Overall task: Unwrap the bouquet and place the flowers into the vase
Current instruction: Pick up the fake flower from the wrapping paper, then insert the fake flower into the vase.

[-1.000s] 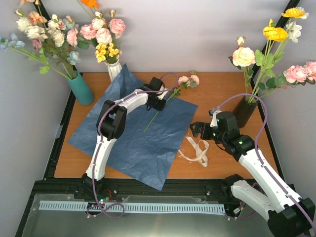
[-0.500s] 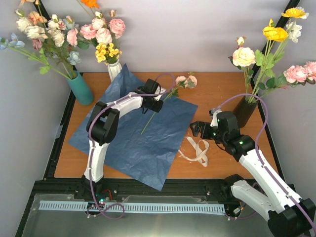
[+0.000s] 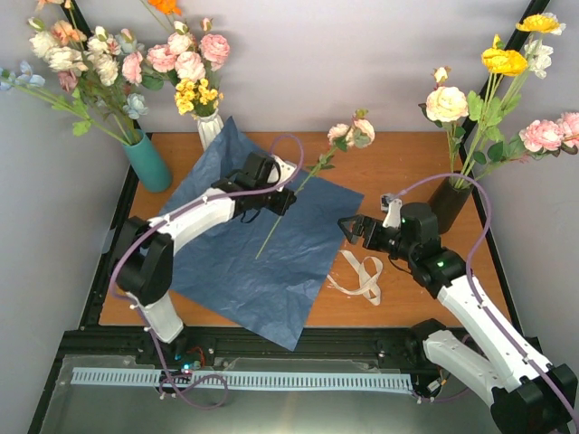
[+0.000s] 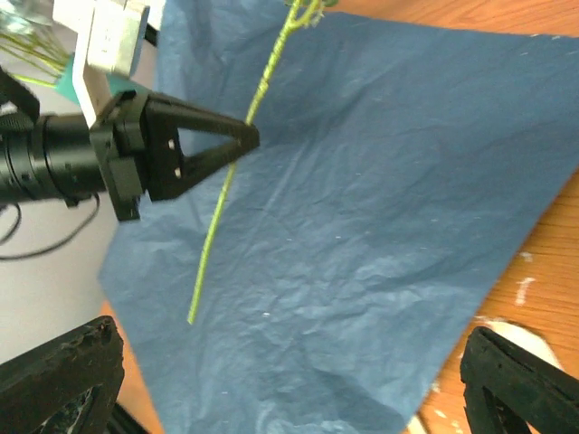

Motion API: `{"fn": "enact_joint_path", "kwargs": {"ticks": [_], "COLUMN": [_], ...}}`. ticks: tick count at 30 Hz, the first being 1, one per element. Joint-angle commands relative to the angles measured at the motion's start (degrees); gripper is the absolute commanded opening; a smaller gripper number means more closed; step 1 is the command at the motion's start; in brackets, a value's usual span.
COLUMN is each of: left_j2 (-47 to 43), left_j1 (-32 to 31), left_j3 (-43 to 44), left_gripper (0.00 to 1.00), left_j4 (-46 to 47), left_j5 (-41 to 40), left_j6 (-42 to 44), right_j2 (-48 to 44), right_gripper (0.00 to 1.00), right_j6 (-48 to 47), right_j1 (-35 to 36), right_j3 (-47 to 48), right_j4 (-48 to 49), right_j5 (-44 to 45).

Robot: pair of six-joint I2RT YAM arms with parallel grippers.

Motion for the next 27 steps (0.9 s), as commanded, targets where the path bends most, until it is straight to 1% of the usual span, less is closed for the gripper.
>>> {"fn": "enact_joint_path", "kwargs": {"ticks": [1, 4, 7, 11, 13, 19, 21, 22, 23, 24, 25, 27], "left_j2": [-8.0, -12.6, -16.8, -21.7, -23.2, -26.9, -27.5, -27.9, -28.4, -28.9, -29.3, -30.4], "left_j1": [-3.3, -4.9, -5.8, -7.8, -8.6, -9.7, -9.8, -9.9, -9.9, -9.9, -10.0, -10.0], "left_j3": [-4.5, -8.0, -11.7, -15.6, -16.7, -20.5, -21.2, -21.8, -22.2, -22.7, -23.1, -24.1], "left_gripper": [0.00, 0.00, 0.00, 0.00, 0.00, 0.00, 0.00, 0.00, 0.00, 0.00, 0.00, 0.01], "left_j4": [3.8, 4.6, 6.6, 8.8, 9.2, 10.6, 12.3, 12.7, 13.0, 13.2, 13.5, 14.1], "left_j5": [4.7, 6.3, 9.8, 11.1, 11.7, 14.7, 15.2, 15.5, 15.8, 15.9, 16.2, 16.4], "left_j6": [-1.6, -3.7, -7.0, -9.6, -10.0, -10.5, -10.8, -10.7, -10.8, -10.9, -10.9, -11.1], "right_j2": [-0.2, 1.0, 2.7, 6.2, 8.6, 13.8, 15.8, 16.7, 17.4, 18.0, 18.5, 19.5], "right_gripper": [1.00, 0.98, 0.92, 0.85, 0.82, 0.77, 0.73, 0.71, 0.64, 0.55, 0.43, 0.27], "right_j6": [7.1, 10.0, 11.5, 12.8, 13.0, 13.2, 13.2, 13.2, 13.2, 13.2, 13.3, 13.2], "right_j1": [0.4, 0.8, 1.6, 3.4, 4.7, 8.1, 9.2, 9.7, 10.2, 10.6, 10.9, 11.3], "right_j3": [-2.1, -2.5, -2.2, -1.0, 0.2, 3.7, 5.0, 5.6, 6.2, 6.5, 6.8, 7.4], "right_j4": [10.6, 15.4, 18.5, 21.9, 23.2, 26.4, 27.0, 27.1, 27.2, 27.5, 27.6, 28.0], "right_j5": [-6.5, -7.3, -6.5, -6.1, -5.8, -3.9, -3.9, -3.7, -3.6, -3.4, -3.1, -3.4]}}
